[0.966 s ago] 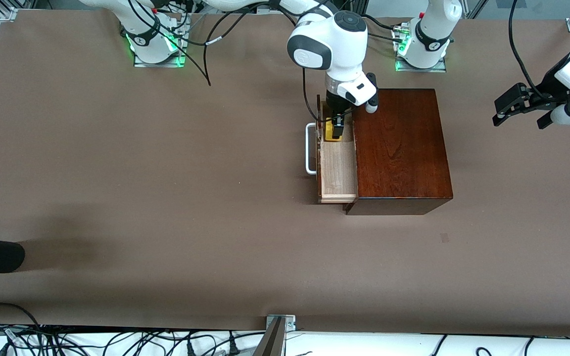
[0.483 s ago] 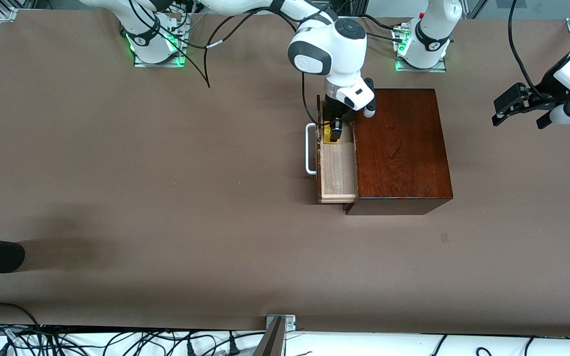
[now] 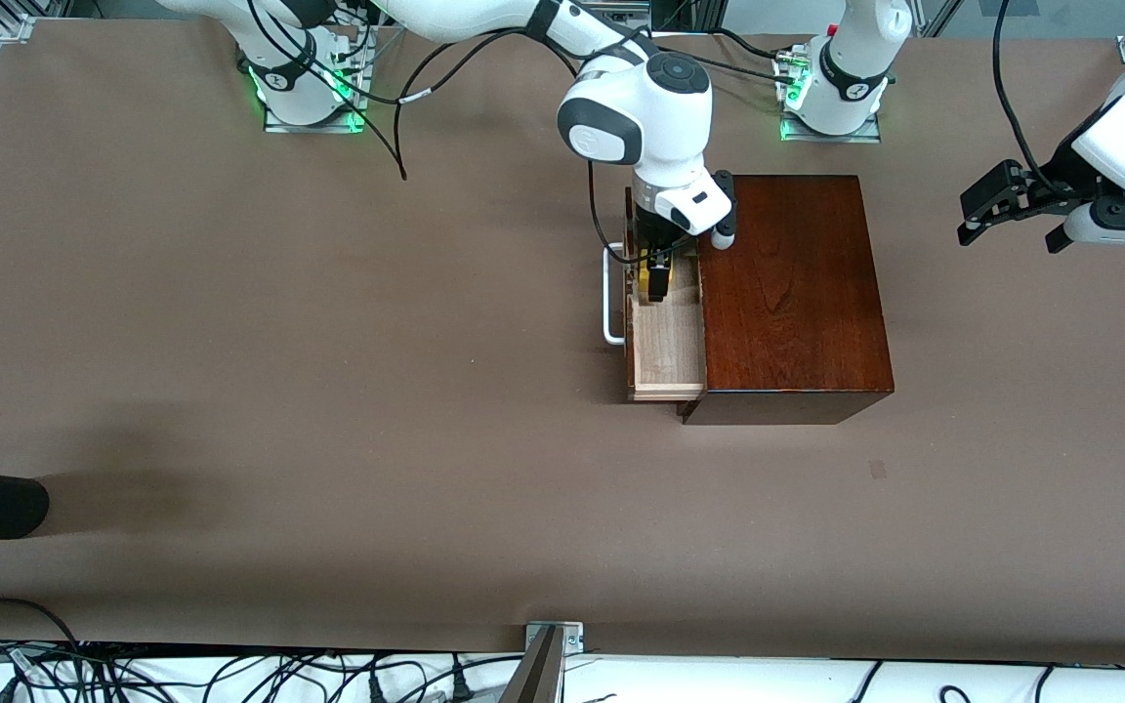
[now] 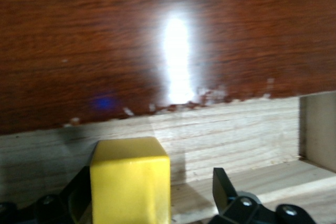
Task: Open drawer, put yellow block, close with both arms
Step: 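Lower the cube into the drawer and open the right gripper, then withdraw the right gripper while the left gripper reaches the drawer front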
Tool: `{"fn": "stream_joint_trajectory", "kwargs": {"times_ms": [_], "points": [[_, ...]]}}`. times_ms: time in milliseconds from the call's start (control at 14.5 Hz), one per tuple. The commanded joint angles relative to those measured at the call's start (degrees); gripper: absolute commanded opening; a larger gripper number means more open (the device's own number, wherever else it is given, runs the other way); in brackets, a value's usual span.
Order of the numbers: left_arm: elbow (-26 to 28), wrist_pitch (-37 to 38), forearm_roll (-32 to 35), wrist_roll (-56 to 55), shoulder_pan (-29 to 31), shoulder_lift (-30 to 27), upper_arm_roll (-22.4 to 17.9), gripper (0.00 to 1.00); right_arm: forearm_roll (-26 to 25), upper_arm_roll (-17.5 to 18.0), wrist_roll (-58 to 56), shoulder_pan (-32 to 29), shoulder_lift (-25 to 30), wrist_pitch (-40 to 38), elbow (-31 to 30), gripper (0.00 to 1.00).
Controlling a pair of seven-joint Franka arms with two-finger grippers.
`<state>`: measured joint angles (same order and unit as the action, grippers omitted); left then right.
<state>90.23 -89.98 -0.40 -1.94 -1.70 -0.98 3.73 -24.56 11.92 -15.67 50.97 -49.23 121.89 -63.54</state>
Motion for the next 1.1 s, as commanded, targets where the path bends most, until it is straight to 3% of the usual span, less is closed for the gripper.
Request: {"fn": "stream_joint_trajectory", "kwargs": {"times_ms": [0, 345, 690, 828, 1034], "points": [[-0.7, 0.9, 1.1, -0.1, 0.0, -0.2, 0.9, 1.0, 2.7, 0.6, 0.6, -1.1, 3.4, -0.6, 1.1, 1.0], [-0.7, 0.9, 1.1, 0.0, 0.0, -0.1, 2.1, 1.0, 9.3, 0.2, 0.6, -5.7, 12.4, -5.4, 1.1, 1.0], [-0.4, 1.3, 0.4, -0.1, 0.0, 0.7, 2.7, 1.0, 12.2, -0.2, 0.2, -17.5, 22.0, -9.3, -0.2, 1.0], [0.1, 1.6, 0.0, -0.8, -0.1, 1.4, 4.3, 1.0, 14.8, -2.5, 1.4, -20.3, 25.4, -16.4, -1.1, 1.0], [0.0, 2.5, -1.3, -2.8, -0.1, 2.5, 8.6, 1.0, 26.4, -12.8, 1.1, -23.0, 29.2, -23.1, -2.4, 1.0]]}}
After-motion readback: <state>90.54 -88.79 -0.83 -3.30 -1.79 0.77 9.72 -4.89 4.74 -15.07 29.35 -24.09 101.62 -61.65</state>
